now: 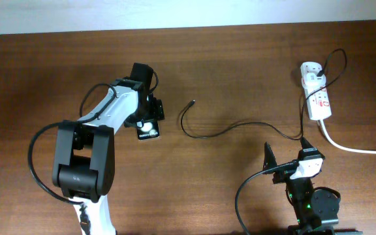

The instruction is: Plug charger to phone and switch on socket

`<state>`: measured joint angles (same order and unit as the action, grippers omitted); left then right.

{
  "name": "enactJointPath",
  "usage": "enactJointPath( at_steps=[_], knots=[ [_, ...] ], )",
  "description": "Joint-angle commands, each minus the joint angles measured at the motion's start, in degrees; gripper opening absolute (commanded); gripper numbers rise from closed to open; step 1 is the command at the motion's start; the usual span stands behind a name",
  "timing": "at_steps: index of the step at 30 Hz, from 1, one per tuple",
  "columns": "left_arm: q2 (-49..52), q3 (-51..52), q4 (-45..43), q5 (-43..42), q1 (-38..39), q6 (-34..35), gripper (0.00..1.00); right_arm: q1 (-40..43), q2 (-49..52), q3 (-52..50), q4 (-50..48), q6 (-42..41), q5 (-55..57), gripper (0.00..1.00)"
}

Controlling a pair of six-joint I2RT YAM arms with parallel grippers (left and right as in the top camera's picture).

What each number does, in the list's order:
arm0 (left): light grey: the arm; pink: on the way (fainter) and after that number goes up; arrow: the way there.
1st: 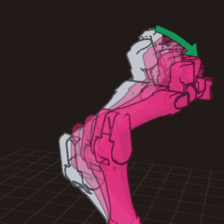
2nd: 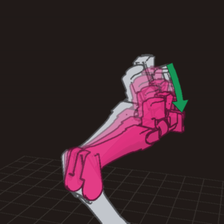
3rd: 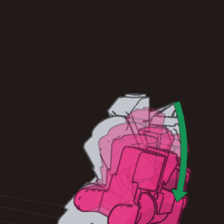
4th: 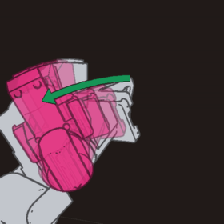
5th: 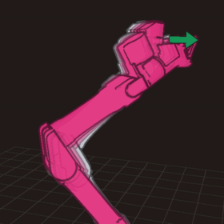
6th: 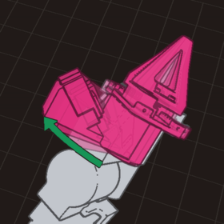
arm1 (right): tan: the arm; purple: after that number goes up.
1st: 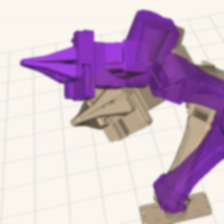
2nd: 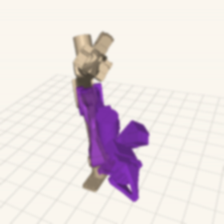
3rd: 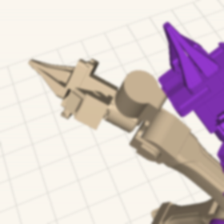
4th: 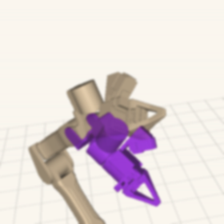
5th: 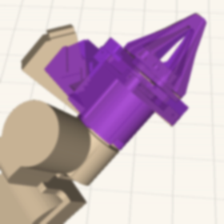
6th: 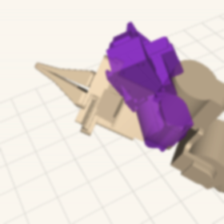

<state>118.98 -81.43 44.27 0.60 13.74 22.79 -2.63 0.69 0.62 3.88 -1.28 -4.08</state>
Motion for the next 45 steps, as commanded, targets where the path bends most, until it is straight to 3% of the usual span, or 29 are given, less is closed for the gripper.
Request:
enactJointPath(
  at_steps=[1, 21, 23, 36, 45],
  knots=[
    [3.1, 2.8, -0.2, -3.7, 0.3, 2.1, 0.84, -0.4, -0.4, -0.3, 0.3, 0.0, 0.3, 0.99],
    [3.2, 2.8, -0.6, 2.4, 0.5, 1.8, 0.84, -0.4, -0.4, -0.3, 0.3, 0.0, 0.3, 0.99],
    [3.2, 2.8, -1.2, 2.4, 0.5, 1.8, 0.79, -0.4, -0.4, -0.3, 0.3, 0.0, 0.3, 0.99],
    [3.2, 2.5, -1.7, 2.2, 0.5, 1.8, 0.77, -0.4, -0.4, -0.3, 0.3, 0.0, 0.3, 0.99],
    [3.1, -9.2, 7.8, 2.2, 0.5, 1.7, 0.74, -0.4, -0.4, -0.3, 0.3, 0.0, 0.3, 0.99]
  ],
)
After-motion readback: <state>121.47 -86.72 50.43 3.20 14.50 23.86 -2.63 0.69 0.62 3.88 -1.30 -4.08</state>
